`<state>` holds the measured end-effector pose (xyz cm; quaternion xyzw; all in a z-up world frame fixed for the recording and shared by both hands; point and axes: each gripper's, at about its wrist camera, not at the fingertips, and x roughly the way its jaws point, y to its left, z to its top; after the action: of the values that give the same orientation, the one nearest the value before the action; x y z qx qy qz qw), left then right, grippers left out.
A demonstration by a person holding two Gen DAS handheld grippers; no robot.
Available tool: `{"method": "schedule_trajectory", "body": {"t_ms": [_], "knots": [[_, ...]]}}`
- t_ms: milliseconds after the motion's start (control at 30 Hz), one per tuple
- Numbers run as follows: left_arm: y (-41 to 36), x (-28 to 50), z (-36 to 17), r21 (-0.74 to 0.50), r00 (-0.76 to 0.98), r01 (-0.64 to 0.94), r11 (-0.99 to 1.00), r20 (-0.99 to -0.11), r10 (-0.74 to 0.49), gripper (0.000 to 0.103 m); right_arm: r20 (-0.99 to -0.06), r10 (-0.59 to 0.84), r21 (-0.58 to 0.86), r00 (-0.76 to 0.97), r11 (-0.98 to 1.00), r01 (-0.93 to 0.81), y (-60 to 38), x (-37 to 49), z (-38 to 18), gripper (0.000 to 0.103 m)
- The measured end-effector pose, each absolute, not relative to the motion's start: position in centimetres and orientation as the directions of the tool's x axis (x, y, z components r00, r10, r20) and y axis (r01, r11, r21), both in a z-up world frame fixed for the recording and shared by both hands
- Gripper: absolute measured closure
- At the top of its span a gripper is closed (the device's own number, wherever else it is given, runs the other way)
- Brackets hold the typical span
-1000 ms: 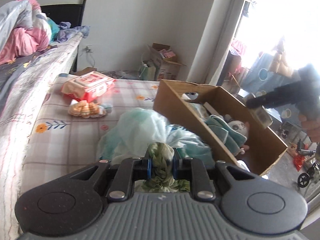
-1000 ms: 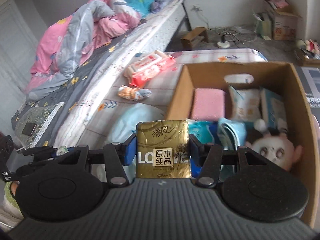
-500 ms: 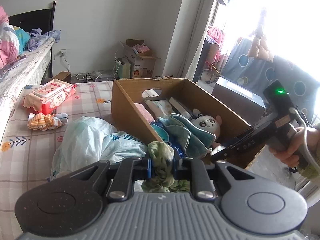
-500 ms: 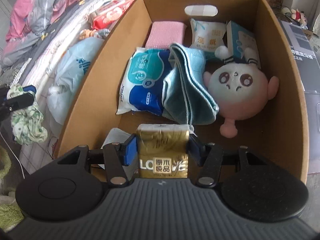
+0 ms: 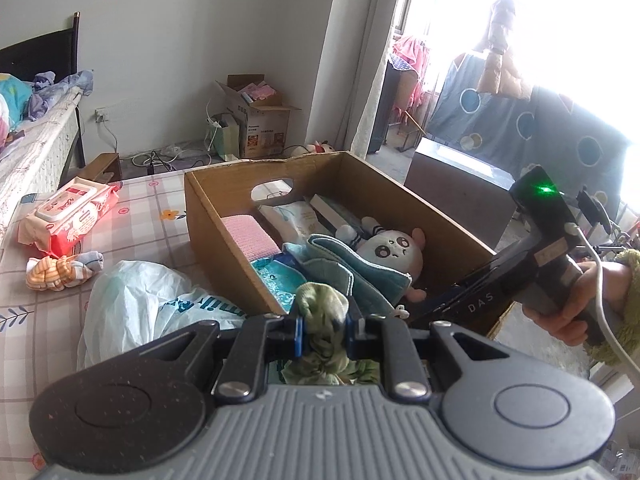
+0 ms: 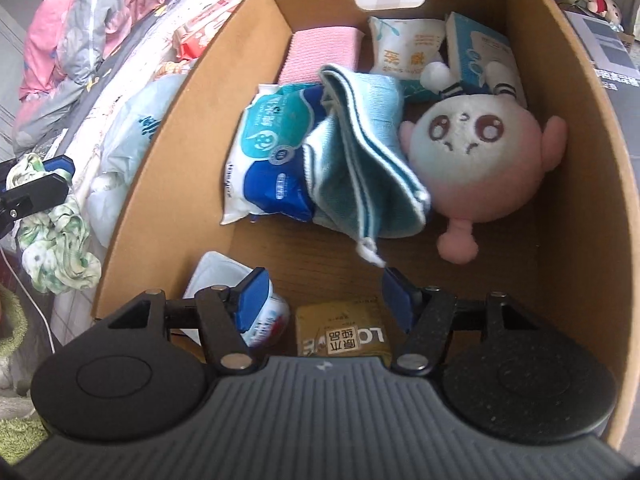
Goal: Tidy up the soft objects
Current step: 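Drop the tissue pack into the box with the right gripper while the left gripper drops the green cloth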
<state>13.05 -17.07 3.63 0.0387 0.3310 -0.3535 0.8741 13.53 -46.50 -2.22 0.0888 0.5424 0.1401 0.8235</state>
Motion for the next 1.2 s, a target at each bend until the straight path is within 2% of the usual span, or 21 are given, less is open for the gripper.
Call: {"method": "schedule_trajectory", "body": {"t_ms": [333,500,667,700,733,833,1033,1200], "knots": [[-20.0,14.1,3.4,-0.189,0.466,0.692,0.697,-0.621,-0.63,0.084,-0.811,0.346,0.343,0.472,0.934,-0.096,-49.1,12.3,0.6,0.041],[-23.8,15.5,3.4,-0.242,0.365,0.738,0.63,-0.642,-0.674,0.084,-0.703,0.363,0.414,0.611,0.908,-0.063,-50.9,9.2,3.7,0.041],[-29.4,17.1,3.0,-0.296,0.262,0.776,0.557,-0.652,-0.712,0.082,-0.616,0.312,0.448,0.723,0.894,-0.004,-53.3,4.4,5.8,0.041],[-30.6,17.2,2.8,-0.296,0.252,0.782,0.548,-0.653,-0.714,0.081,-0.608,0.297,0.452,0.736,0.892,0.014,-53.8,3.4,6.0,0.041],[-31.5,17.3,2.5,-0.295,0.24,0.789,0.538,-0.659,-0.713,0.075,-0.603,0.282,0.454,0.747,0.89,0.031,-54.2,2.6,6.1,0.04],[-33.9,17.5,1.0,-0.266,0.24,0.787,0.556,-0.698,-0.674,0.052,-0.597,0.24,0.457,0.766,0.886,0.078,-55.6,0.3,6.1,0.038],[-31.7,18.1,1.2,-0.296,0.272,0.735,0.61,-0.695,-0.665,0.047,-0.622,0.23,0.446,0.749,0.89,0.097,-56.4,-0.8,5.3,0.038],[-26.6,18.4,3.1,-0.288,0.377,0.673,0.681,-0.659,-0.651,0.047,-0.683,0.299,0.419,0.666,0.908,0.022,-54.7,3.1,4.9,0.038]]}}
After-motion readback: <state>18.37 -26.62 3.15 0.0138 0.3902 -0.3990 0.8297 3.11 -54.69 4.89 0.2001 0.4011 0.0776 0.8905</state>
